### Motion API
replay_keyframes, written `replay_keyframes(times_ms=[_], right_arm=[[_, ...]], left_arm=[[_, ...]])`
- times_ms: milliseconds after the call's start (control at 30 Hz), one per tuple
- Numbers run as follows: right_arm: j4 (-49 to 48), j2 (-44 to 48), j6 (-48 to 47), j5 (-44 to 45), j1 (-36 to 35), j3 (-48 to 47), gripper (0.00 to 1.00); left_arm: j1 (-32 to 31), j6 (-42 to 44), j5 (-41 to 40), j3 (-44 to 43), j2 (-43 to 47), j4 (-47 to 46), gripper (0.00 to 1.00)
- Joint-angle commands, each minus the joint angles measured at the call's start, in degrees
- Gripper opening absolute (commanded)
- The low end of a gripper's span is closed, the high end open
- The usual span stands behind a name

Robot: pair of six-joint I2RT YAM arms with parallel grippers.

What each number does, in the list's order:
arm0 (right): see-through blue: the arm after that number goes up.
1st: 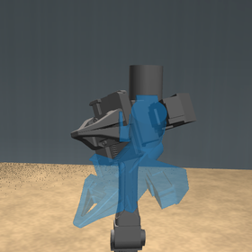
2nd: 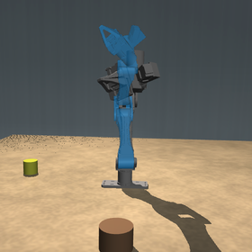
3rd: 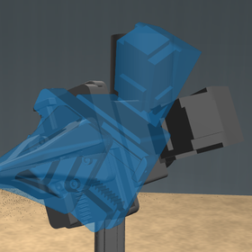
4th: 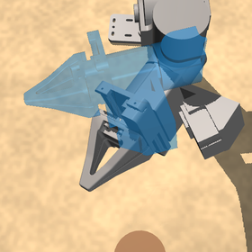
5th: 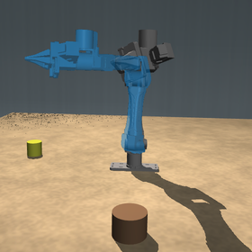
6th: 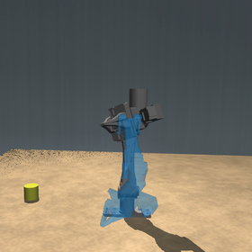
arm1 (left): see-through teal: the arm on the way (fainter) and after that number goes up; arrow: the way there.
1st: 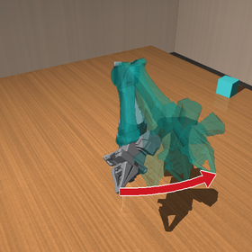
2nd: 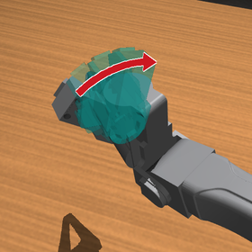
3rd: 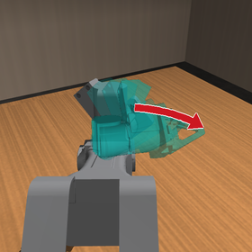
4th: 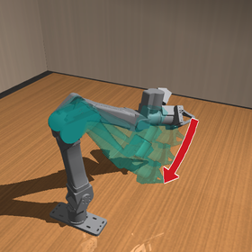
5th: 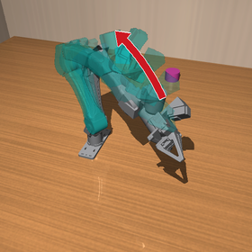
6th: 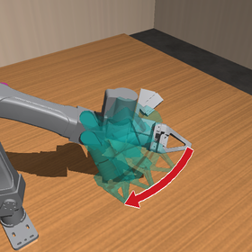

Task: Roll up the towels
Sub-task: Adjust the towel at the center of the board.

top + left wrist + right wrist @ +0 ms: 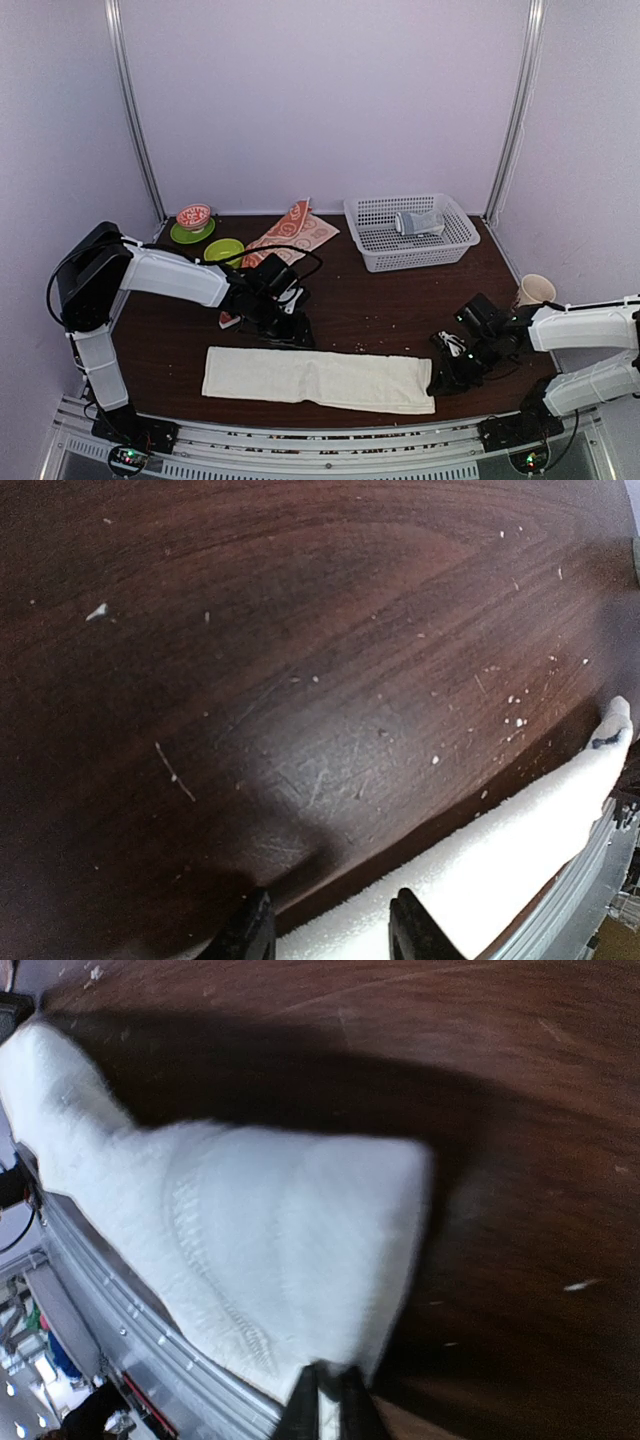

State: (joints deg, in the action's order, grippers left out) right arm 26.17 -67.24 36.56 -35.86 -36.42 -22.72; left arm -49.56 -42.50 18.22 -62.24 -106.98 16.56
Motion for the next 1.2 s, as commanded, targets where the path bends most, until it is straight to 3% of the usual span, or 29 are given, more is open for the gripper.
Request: replay_keyframes(times_ms=[0,100,200,367,500,567,833,1167], right_arm=[[4.7,-0.3,-1.1,2.0,-1.9,-0.9,0.3],[6.5,5.1,2.0,6.1,-1.9,-3.5,0.54],[9.5,8.7,3.9,10.9,-1.7,-6.8,0.61],[6.2,11.9,8.0,18.8,-0.9,-8.7,0.58],[-5.4,7.1,13.2,14.1,-2.6,-8.0,0.39],[-6.2,2.8,12.6,13.4,-5.8,-10.1,0.33],[-8.8,-9.6,12.5,17.0,-8.8,-10.4,0.33],[-7.7,-18.8,8.1,24.9,0.1,-13.8,0.36]], left_arm=[[0.2,0.1,0.3,-0.4,0.5,-0.8,0.41],[0.2,0.7,0.1,-0.7,2.0,-0.1,0.44],[0.2,1.3,0.0,-1.0,3.6,1.1,0.47],[0.1,1.9,-1.2,0.2,7.1,2.8,0.5],[0.2,1.6,-2.6,2.1,9.8,3.7,0.49],[0.1,1.4,-2.9,3.5,11.1,3.7,0.49],[0.1,1.3,-4.3,9.6,16.5,3.2,0.48],[0.9,1.3,-5.5,11.4,16.9,2.4,0.48]])
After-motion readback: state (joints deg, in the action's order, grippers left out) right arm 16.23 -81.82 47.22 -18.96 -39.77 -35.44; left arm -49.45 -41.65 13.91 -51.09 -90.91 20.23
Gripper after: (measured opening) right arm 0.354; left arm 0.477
